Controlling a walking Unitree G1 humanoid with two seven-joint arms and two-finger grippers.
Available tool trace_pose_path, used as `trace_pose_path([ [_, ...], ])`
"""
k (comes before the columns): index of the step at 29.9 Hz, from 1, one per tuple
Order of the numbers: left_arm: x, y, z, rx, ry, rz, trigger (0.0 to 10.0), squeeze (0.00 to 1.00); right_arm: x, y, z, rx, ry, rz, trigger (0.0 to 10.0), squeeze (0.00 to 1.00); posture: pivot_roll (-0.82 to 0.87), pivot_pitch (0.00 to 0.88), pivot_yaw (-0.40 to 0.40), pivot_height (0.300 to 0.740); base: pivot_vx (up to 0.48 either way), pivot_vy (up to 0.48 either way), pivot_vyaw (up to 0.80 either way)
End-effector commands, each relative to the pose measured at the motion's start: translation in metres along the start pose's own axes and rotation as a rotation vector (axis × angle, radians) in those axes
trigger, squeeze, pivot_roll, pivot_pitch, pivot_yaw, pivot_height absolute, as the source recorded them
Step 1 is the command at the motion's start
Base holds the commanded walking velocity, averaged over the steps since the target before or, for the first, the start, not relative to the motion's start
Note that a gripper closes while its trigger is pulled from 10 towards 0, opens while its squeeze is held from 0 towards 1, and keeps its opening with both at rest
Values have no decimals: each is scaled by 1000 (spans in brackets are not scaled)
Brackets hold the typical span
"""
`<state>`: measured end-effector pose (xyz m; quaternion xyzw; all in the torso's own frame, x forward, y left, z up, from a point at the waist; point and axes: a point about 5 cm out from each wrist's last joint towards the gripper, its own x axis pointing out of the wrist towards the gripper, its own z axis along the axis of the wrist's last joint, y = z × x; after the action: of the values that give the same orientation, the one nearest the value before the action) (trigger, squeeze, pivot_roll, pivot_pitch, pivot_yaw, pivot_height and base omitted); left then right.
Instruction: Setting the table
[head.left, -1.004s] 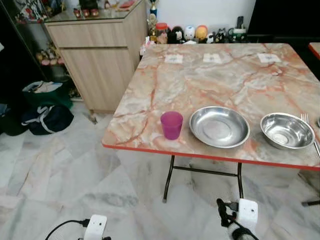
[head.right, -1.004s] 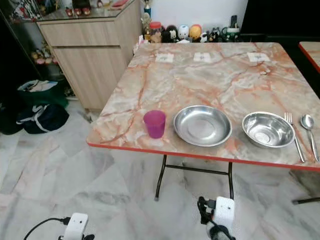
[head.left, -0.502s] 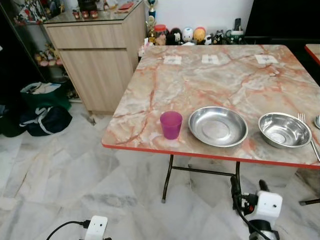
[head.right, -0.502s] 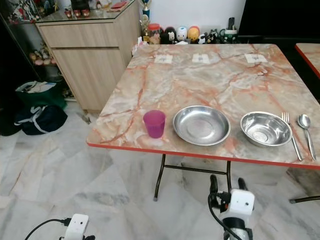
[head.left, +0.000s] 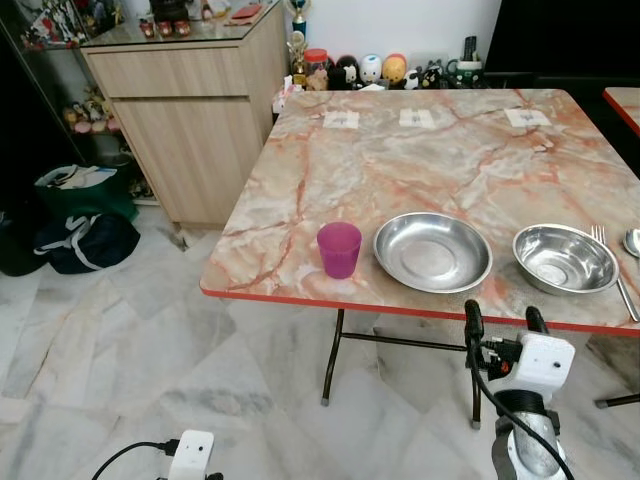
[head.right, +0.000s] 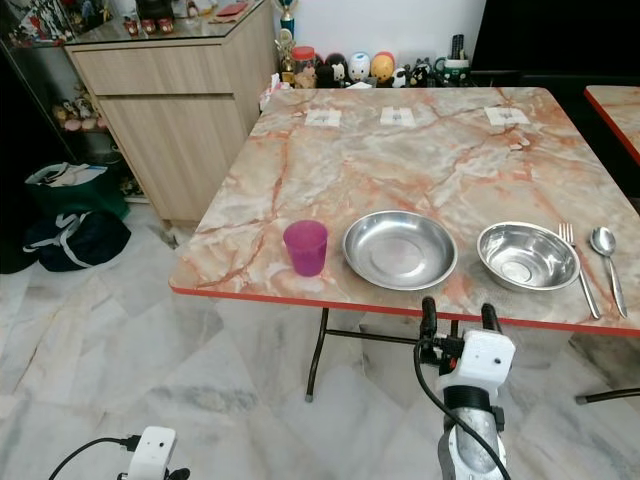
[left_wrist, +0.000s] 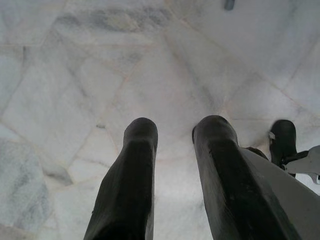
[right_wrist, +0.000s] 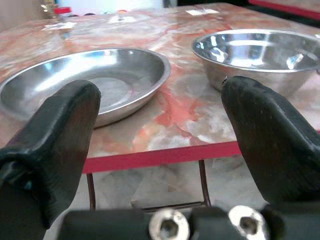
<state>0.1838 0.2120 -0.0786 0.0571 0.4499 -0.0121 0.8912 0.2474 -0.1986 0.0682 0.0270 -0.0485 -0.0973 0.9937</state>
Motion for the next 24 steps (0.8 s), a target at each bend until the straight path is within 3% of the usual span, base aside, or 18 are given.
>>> trace_pose_path([
  [1, -1, 0, -6, -12, 26, -1, 10000, 0, 4, 1, 8, 19, -16, -10, 10000, 0, -155, 0, 34, 740, 0, 0, 0],
  [16, -2, 7, -9, 2, 45, 1, 10000, 0, 7, 4, 9, 35, 6, -8, 10000, 0, -158, 0, 37, 740, 0, 0, 0],
  [24, -2, 4, -10, 1, 47, -2, 10000, 0, 9, 7, 10, 38, 6, -2, 10000, 0, -156, 0, 34, 740, 273, 0, 0],
])
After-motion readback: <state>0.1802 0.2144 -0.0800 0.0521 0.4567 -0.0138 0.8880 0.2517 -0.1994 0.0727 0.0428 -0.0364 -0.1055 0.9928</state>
